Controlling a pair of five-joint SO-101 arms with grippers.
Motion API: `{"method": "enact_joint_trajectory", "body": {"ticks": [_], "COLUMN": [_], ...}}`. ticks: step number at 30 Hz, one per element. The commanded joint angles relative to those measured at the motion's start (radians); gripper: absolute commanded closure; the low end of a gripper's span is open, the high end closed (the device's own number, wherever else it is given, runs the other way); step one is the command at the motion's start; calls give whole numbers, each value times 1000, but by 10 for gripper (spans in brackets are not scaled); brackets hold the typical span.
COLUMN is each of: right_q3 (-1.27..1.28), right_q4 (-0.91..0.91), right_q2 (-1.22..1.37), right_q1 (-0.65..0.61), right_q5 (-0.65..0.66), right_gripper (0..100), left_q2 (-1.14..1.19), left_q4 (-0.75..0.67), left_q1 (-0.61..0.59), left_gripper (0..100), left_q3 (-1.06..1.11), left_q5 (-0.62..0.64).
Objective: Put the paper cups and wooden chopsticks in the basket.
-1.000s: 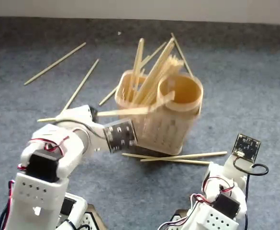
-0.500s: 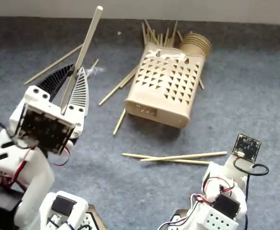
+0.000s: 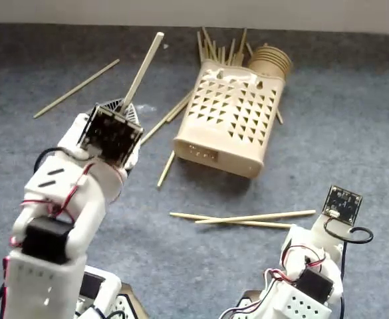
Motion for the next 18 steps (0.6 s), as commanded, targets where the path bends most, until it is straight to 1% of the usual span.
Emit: {"method": "enact_joint_trajectory", "body": {"ticks": [1, 2, 4, 5, 8, 10, 13, 14, 18], "right_q3": [150, 150, 150, 150, 150, 150, 150, 150, 150], "right_q4": [5, 5, 5, 5, 5, 5, 5, 5, 5], "right_q2": [-2, -2, -2, -2, -2, -2, -2, -2, -2], "right_q1": [-2, -2, -2, -2, -2, -2, -2, -2, -2], "right_q5": [6, 6, 6, 6, 6, 6, 6, 6, 6], "right_gripper": [943, 943, 943, 943, 943, 943, 943, 943, 943], "left_q2": [42, 79, 180, 242, 438, 564, 736, 791, 989], "left_q4": [-258, -307, -327, -325, -315, -262, -135, -94, 28], "left_q1": [-79, -96, -125, -136, -174, -183, -183, -183, -183], "left_gripper": [996, 996, 996, 995, 989, 928, 809, 794, 809], "left_q3": [211, 240, 245, 231, 139, 42, -127, -188, -420], "left_q5": [11, 11, 14, 40, 170, 216, 282, 298, 310]}}
